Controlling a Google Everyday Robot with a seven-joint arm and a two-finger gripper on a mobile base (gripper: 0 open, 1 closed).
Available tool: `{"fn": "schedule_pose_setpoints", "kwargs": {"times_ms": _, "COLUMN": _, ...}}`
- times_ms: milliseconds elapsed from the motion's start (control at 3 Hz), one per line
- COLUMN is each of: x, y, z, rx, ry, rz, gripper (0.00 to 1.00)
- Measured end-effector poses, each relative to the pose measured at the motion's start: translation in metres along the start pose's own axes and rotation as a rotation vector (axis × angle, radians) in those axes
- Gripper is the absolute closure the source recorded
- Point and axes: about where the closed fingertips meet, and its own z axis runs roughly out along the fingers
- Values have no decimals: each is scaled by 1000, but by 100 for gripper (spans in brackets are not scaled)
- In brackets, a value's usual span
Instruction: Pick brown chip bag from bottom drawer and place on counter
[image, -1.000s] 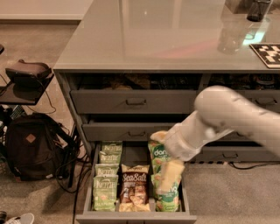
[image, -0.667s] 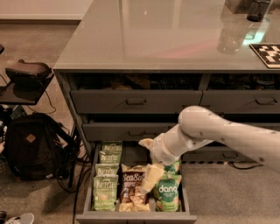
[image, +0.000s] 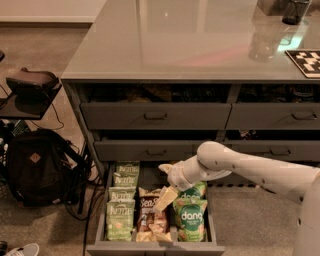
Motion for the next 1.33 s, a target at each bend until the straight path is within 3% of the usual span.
{"fn": "schedule_pose_setpoints", "kwargs": {"times_ms": 333, "x": 0, "y": 0, "z": 0, "rx": 0, "ry": 0, "rz": 0, "gripper": 0}}
{"fn": "schedule_pose_setpoints", "kwargs": {"times_ms": 667, "x": 11, "y": -20, "z": 21, "rx": 33, "ry": 7, "rz": -27, "gripper": 0}}
{"fn": "schedule_pose_setpoints", "kwargs": {"times_ms": 1333, "x": 48, "y": -61, "z": 84, "rx": 53, "ry": 41, "rz": -60, "gripper": 0}}
